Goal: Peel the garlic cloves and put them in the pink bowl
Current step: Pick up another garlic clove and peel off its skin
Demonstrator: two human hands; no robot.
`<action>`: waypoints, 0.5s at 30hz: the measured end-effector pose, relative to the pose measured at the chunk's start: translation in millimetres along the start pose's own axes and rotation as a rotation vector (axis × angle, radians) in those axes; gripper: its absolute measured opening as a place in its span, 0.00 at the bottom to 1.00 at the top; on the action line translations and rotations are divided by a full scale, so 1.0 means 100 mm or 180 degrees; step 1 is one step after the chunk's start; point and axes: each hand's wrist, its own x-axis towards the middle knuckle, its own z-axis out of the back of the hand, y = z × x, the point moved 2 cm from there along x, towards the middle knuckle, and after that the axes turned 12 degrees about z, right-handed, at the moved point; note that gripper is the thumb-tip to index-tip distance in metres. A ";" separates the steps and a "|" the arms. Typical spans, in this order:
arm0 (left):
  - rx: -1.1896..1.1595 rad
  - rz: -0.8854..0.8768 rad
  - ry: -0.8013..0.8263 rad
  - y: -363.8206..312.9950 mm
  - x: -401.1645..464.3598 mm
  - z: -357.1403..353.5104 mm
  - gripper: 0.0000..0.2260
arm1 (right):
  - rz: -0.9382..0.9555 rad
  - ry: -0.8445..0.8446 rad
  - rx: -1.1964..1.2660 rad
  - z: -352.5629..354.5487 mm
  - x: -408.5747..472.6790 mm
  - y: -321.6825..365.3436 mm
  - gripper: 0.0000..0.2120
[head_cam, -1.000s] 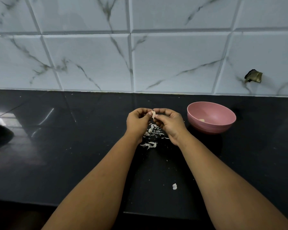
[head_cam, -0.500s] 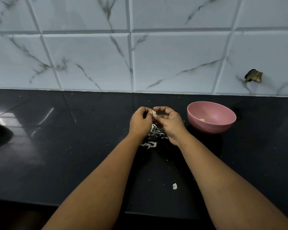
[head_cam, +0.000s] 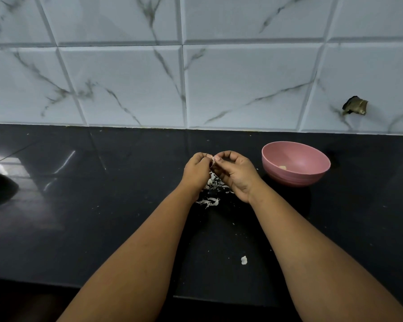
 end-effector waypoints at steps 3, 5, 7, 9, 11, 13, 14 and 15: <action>0.0091 -0.0074 -0.0050 0.00 -0.01 -0.01 0.08 | 0.0086 -0.0045 -0.0173 0.00 0.00 -0.02 0.04; 0.0180 -0.0125 -0.0121 0.00 -0.02 -0.01 0.10 | 0.0160 -0.0035 -0.0332 0.00 0.00 -0.03 0.05; 0.0238 -0.0208 -0.0203 -0.01 -0.02 0.00 0.11 | 0.0245 -0.0030 -0.0485 -0.01 0.00 -0.03 0.07; 0.0289 -0.0304 -0.0279 -0.01 -0.02 0.01 0.12 | 0.0283 -0.0051 -0.0584 -0.01 0.00 -0.03 0.08; 0.0391 -0.0413 -0.0332 -0.01 -0.01 0.02 0.12 | 0.0296 -0.0083 -0.0613 0.00 0.01 -0.04 0.09; 0.0564 -0.0497 -0.0376 0.00 0.01 0.02 0.13 | 0.0301 -0.0144 -0.0555 0.00 0.02 -0.04 0.08; 0.0664 -0.0533 -0.0389 0.00 0.01 0.02 0.13 | 0.0306 -0.0190 -0.0498 0.00 0.02 -0.03 0.07; 0.0758 -0.0564 -0.0402 0.00 0.02 0.01 0.13 | 0.0312 -0.0244 -0.0436 0.00 0.02 -0.02 0.06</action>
